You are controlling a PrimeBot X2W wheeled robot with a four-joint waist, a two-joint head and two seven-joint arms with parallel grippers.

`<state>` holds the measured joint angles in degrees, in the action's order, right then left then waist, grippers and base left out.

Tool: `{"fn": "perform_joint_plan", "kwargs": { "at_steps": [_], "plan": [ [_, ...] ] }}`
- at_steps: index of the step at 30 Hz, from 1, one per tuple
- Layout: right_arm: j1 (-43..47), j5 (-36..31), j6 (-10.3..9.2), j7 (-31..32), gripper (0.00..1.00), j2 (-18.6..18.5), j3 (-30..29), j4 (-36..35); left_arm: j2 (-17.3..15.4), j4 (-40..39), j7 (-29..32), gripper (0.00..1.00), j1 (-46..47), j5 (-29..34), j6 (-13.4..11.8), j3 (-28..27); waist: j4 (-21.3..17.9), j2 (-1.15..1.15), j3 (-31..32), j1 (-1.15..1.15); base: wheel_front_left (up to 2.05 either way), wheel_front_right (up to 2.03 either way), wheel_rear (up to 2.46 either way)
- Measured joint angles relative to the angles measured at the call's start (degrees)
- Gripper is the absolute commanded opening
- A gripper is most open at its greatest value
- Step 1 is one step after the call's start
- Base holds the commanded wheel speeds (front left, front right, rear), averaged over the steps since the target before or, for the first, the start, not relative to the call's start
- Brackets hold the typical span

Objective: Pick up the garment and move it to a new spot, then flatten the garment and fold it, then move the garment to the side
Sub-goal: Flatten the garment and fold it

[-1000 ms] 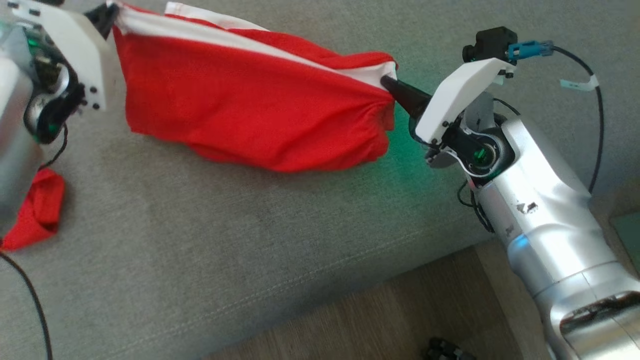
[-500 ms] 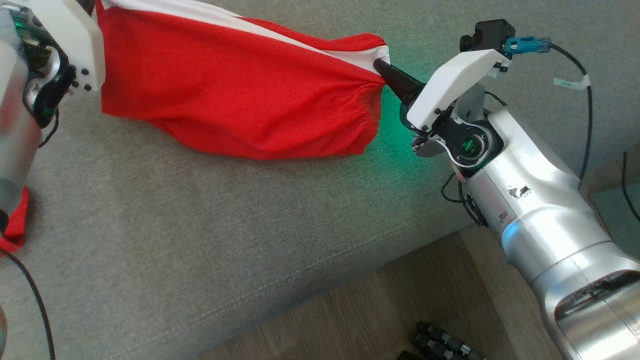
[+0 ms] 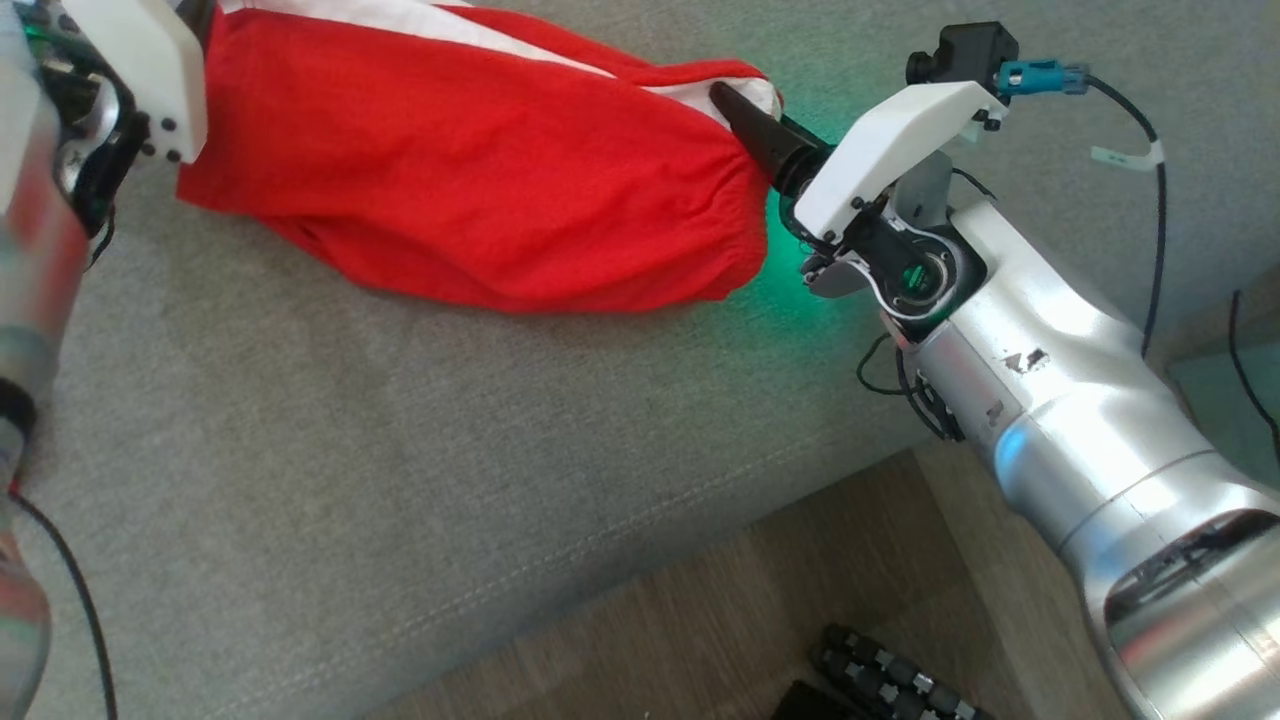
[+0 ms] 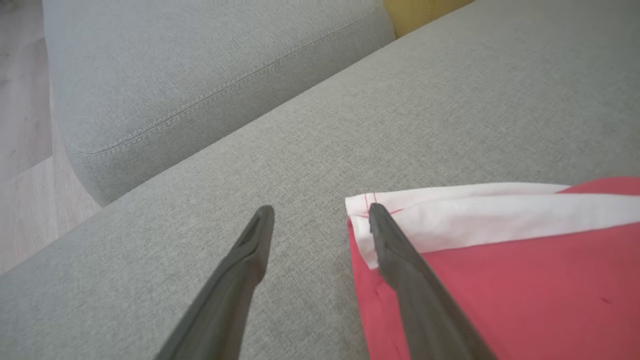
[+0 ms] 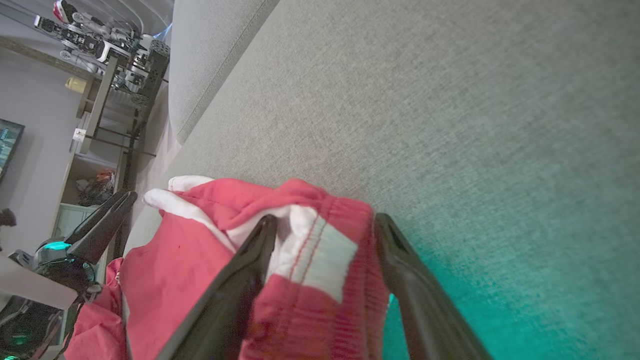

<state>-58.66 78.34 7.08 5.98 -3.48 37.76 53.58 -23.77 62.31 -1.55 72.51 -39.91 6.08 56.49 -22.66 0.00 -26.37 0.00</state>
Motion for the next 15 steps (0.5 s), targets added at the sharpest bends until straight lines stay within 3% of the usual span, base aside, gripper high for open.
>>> {"fn": "perform_joint_plan", "kwargs": {
  "at_steps": [5, 15],
  "plan": [
    [-1.4, 1.1, 0.0, -3.7, 1.0, 0.0, 2.1, 3.3, 1.9, 1.6, -4.8, 1.0, 0.9, 0.2, 0.0, -0.2, 1.4, 0.0, 0.2, 0.0, 0.0, 0.0, 0.0],
    [-3.0, -4.6, 0.0, -13.5, 1.0, -2.0, 3.2, 11.5, 5.2, 1.4, -12.2, 1.0, -0.2, -1.8, -0.1, -3.3, 6.2, 0.0, 4.6, 0.0, 0.0, 0.0, 0.0]
  ]
}}
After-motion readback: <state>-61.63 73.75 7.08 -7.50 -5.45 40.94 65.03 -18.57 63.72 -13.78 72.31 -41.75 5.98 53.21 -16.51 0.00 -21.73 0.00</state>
